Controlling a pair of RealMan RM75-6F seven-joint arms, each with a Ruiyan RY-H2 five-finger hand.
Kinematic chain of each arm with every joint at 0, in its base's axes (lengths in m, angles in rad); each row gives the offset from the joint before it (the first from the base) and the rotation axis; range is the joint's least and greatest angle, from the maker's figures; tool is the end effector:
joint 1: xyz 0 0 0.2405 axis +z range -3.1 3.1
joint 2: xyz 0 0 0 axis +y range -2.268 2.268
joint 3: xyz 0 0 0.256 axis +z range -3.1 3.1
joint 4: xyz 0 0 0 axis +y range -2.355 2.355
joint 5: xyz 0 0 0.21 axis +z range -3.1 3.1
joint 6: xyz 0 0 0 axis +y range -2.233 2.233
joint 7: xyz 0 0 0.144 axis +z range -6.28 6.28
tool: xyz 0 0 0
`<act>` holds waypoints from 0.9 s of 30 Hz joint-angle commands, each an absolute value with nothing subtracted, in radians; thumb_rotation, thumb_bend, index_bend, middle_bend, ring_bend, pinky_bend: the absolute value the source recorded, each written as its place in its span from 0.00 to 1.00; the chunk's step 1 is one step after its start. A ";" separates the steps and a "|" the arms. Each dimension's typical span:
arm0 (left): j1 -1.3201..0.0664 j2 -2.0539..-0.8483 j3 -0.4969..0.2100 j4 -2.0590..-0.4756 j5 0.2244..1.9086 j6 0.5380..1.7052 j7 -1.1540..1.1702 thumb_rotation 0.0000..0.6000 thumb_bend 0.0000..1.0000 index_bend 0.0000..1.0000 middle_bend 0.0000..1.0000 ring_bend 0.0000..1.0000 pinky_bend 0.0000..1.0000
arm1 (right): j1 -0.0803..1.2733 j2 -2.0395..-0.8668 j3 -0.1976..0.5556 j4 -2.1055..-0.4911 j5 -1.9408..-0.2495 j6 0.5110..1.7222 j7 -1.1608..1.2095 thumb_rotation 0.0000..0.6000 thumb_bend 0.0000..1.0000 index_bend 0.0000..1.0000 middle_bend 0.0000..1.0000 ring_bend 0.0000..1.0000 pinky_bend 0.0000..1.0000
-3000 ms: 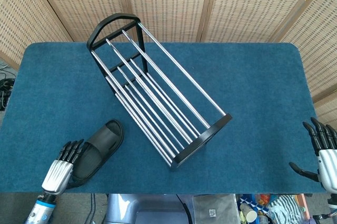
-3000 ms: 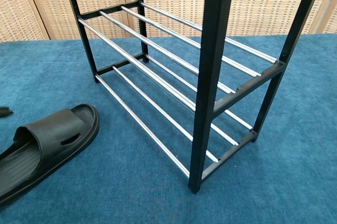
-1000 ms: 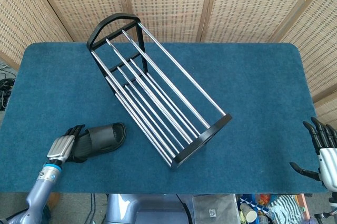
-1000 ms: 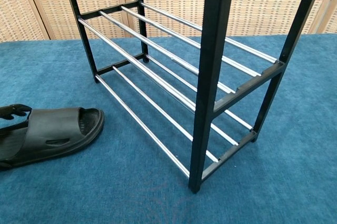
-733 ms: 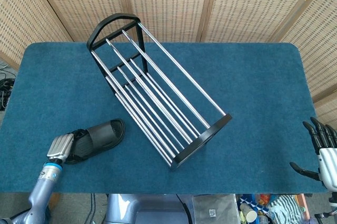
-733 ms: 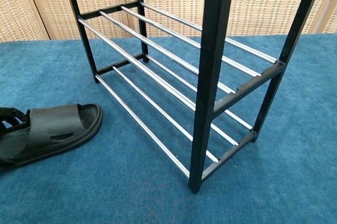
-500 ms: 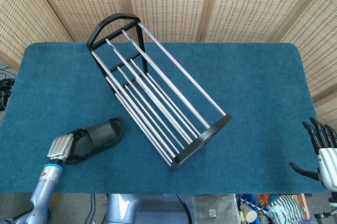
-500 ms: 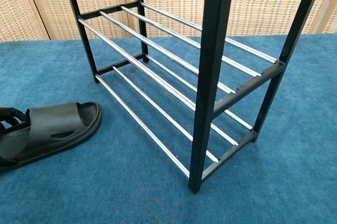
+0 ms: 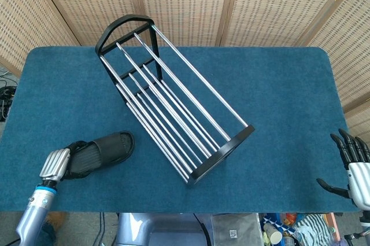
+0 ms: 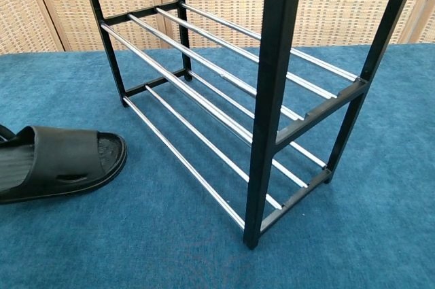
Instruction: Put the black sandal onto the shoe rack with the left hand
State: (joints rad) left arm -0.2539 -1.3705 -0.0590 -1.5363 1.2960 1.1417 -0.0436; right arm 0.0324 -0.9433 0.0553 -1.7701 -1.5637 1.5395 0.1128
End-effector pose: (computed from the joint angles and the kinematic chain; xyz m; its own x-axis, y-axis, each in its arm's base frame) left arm -0.3000 0.2242 0.0449 0.1468 0.3067 0.9404 0.9850 0.0416 -0.1673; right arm -0.2872 -0.1647 0.2028 0.3090 0.0324 0.9505 -0.9500 -0.0372 0.3101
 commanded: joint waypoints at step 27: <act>-0.451 -1.461 -0.200 -1.239 1.400 1.066 -0.534 1.00 0.12 0.45 0.46 0.39 0.44 | 0.051 -0.965 0.065 -1.761 -1.509 1.492 0.066 1.00 0.00 0.00 0.00 0.00 0.00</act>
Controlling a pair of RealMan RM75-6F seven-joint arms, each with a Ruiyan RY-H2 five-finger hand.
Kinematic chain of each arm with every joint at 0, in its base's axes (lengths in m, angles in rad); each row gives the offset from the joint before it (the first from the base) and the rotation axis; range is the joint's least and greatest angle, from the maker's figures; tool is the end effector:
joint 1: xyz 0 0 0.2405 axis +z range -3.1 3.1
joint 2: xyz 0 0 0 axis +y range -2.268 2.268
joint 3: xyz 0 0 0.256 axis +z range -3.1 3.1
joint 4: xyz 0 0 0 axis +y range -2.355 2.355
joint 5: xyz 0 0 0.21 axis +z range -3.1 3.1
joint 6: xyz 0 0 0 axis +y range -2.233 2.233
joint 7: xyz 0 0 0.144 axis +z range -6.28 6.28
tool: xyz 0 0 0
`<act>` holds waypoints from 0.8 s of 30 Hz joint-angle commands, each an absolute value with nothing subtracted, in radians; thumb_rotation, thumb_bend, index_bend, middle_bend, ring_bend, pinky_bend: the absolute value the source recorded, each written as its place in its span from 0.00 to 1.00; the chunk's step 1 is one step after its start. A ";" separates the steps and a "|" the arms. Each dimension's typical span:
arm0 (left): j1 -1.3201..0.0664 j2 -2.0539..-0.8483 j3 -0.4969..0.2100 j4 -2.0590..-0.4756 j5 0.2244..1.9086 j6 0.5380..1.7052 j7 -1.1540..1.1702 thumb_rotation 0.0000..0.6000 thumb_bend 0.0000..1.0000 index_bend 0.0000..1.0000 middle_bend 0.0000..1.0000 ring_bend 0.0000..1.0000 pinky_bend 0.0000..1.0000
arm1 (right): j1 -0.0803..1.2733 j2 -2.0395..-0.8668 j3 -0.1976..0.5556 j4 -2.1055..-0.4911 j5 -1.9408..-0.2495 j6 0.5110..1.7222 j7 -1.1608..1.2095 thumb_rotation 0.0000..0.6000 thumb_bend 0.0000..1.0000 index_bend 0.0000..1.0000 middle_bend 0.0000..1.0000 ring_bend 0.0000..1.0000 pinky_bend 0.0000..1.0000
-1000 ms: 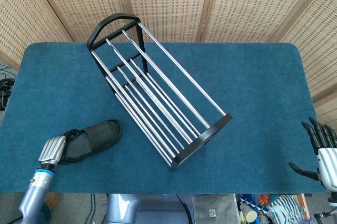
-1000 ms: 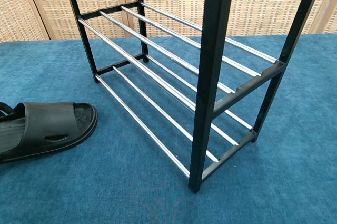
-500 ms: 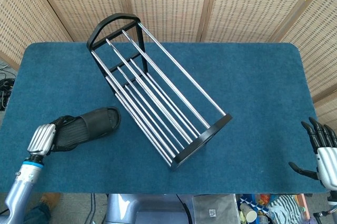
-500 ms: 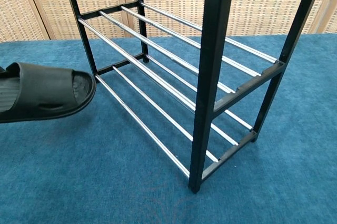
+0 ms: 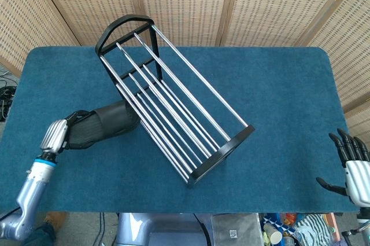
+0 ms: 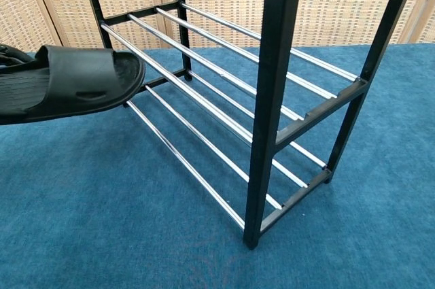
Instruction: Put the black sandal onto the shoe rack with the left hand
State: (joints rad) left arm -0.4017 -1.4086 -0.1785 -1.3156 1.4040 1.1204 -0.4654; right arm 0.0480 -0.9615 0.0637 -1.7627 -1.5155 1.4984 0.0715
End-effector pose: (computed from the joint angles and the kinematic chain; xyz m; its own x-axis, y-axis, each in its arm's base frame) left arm -0.2813 0.3060 0.0677 -0.0645 0.1830 0.9810 0.9924 -0.0910 0.0822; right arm -0.2932 -0.1712 0.1966 0.3357 0.0094 0.9419 -0.9419 -0.0016 0.3358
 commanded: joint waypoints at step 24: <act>-0.614 -1.755 -0.172 -0.824 1.471 1.012 -0.945 1.00 0.12 0.45 0.46 0.39 0.43 | 0.067 -0.988 0.075 -1.755 -1.455 1.454 0.010 1.00 0.00 0.00 0.00 0.00 0.00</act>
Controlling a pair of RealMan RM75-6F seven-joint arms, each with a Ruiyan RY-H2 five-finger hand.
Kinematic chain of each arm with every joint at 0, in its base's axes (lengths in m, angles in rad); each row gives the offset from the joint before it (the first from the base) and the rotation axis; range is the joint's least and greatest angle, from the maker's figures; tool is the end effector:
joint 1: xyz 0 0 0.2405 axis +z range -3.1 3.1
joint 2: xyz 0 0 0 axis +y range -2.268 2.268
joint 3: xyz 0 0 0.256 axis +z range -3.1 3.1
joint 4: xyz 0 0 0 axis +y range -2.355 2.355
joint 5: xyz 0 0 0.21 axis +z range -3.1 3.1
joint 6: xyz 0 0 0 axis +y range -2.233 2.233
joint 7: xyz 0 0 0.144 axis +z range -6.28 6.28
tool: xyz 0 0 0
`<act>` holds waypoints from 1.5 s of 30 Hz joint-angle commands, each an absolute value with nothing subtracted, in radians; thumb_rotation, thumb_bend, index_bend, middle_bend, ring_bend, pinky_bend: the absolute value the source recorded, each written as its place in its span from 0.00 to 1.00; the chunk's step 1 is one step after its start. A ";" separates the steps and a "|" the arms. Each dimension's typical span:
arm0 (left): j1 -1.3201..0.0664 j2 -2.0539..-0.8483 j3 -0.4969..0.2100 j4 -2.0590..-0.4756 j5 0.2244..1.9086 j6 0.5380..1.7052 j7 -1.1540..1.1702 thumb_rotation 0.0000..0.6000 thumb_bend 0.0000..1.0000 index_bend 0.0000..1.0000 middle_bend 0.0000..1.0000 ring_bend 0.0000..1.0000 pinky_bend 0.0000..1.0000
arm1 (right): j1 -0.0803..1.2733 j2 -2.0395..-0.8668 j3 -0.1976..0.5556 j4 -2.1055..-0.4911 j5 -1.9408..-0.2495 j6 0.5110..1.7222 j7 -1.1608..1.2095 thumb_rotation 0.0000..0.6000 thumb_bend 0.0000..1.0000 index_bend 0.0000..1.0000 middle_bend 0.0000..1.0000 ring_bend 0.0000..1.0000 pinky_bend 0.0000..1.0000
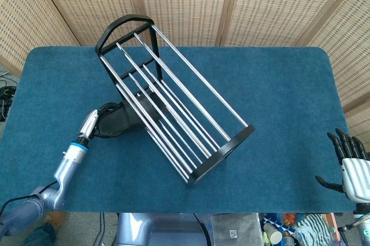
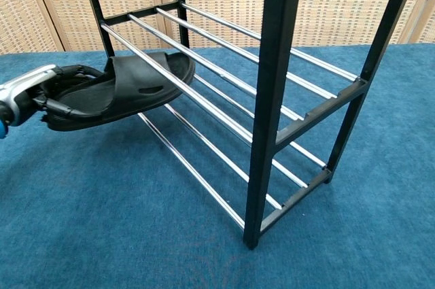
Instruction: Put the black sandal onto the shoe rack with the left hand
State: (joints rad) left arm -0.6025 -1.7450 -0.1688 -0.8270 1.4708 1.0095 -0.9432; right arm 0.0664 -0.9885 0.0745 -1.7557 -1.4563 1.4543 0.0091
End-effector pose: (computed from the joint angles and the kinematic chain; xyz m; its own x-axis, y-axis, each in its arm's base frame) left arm -0.2598 0.3652 -0.0158 -0.3234 0.3077 0.8948 0.9277 -0.0831 0.3639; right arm -0.2993 -0.1788 0.1879 0.3690 -0.0173 0.9293 -0.9285 0.0392 0.3694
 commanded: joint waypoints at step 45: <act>-0.707 -1.781 -0.314 -0.957 1.170 0.784 -0.603 1.00 0.12 0.00 0.00 0.00 0.00 | 0.060 -0.956 0.074 -1.760 -1.451 1.450 0.073 1.00 0.00 0.00 0.00 0.00 0.00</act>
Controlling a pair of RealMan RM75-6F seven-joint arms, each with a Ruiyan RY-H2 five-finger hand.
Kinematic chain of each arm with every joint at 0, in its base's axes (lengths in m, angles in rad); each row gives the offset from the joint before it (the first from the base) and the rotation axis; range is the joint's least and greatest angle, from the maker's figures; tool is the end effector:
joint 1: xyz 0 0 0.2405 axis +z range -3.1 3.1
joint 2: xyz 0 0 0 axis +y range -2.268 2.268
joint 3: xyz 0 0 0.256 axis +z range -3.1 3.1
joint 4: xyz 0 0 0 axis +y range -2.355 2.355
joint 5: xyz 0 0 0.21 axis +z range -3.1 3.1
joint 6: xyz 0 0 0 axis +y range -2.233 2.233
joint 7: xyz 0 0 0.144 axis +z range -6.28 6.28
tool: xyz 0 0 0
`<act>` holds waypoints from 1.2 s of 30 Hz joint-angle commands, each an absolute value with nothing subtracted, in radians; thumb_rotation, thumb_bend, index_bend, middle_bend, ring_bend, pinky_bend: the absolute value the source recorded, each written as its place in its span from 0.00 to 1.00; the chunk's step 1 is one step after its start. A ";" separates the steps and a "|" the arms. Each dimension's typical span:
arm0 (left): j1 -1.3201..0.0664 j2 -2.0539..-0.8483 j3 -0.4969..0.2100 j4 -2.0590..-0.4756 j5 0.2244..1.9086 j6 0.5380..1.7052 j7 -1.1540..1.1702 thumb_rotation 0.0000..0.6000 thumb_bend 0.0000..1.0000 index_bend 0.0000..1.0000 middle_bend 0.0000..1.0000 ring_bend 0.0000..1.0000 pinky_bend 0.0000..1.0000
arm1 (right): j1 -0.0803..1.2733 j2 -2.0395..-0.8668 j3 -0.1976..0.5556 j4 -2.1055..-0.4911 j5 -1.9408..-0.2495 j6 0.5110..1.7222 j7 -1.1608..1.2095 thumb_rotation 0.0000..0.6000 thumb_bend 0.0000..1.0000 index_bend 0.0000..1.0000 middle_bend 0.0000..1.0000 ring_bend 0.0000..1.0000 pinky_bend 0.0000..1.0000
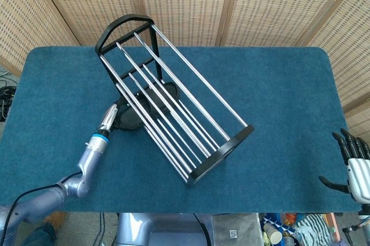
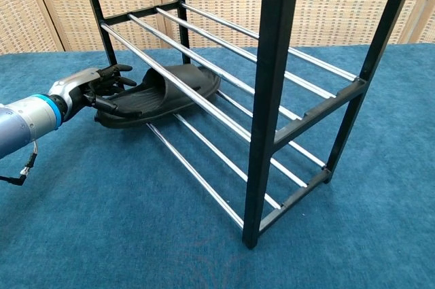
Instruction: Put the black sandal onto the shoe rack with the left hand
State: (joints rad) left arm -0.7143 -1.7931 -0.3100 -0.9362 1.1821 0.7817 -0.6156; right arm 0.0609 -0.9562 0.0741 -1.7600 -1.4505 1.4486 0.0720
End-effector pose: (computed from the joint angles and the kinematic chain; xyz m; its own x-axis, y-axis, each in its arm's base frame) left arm -0.2121 0.3946 -0.0480 -0.3406 0.3278 0.8812 0.9387 0.0655 0.3384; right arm -0.3021 -0.1770 0.1970 0.3353 -0.0206 0.9419 -0.9404 0.0519 0.3360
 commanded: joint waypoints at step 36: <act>-0.408 -1.172 -0.130 -1.555 1.323 0.967 -0.555 1.00 0.12 0.00 0.00 0.00 0.00 | 0.036 -0.925 0.056 -1.781 -1.517 1.499 0.123 1.00 0.00 0.00 0.00 0.00 0.00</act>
